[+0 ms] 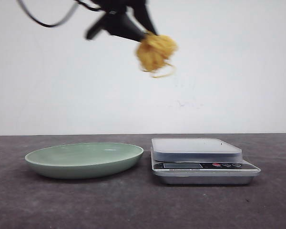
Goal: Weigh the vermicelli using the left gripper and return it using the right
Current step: 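Close the left gripper on the vermicelli and lift it, then carry the vermicelli over the scale and release it onto the tray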
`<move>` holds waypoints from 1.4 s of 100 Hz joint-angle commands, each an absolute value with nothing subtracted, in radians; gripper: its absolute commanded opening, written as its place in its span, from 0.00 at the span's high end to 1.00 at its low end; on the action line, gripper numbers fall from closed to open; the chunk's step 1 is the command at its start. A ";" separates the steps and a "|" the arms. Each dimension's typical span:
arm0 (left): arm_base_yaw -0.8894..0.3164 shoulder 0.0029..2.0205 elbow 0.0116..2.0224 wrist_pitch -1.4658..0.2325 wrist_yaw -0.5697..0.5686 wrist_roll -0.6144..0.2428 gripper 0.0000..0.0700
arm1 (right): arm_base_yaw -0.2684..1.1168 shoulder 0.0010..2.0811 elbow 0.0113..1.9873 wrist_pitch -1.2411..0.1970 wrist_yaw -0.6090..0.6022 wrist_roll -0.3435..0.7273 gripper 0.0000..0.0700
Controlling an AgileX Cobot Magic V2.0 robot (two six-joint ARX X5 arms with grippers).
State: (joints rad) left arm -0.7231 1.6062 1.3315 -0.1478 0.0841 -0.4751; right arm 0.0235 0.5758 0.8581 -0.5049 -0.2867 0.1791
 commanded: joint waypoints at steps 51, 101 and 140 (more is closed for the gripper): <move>-0.813 1.964 1.409 -0.089 0.075 -0.686 0.99 | 0.024 0.579 0.879 -0.533 -0.288 0.173 0.21; -0.804 1.956 1.409 -0.112 0.071 -0.584 0.49 | 0.024 0.579 0.879 -0.540 -0.288 0.171 0.21; -0.749 1.607 1.409 -0.149 -0.009 -0.309 0.49 | 0.024 0.578 0.879 -0.533 -0.288 0.170 0.21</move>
State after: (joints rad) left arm -0.7433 1.6775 1.3846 -0.1600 0.0036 -0.4152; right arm 0.0235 0.5758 0.8581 -0.5438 -0.2867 0.1791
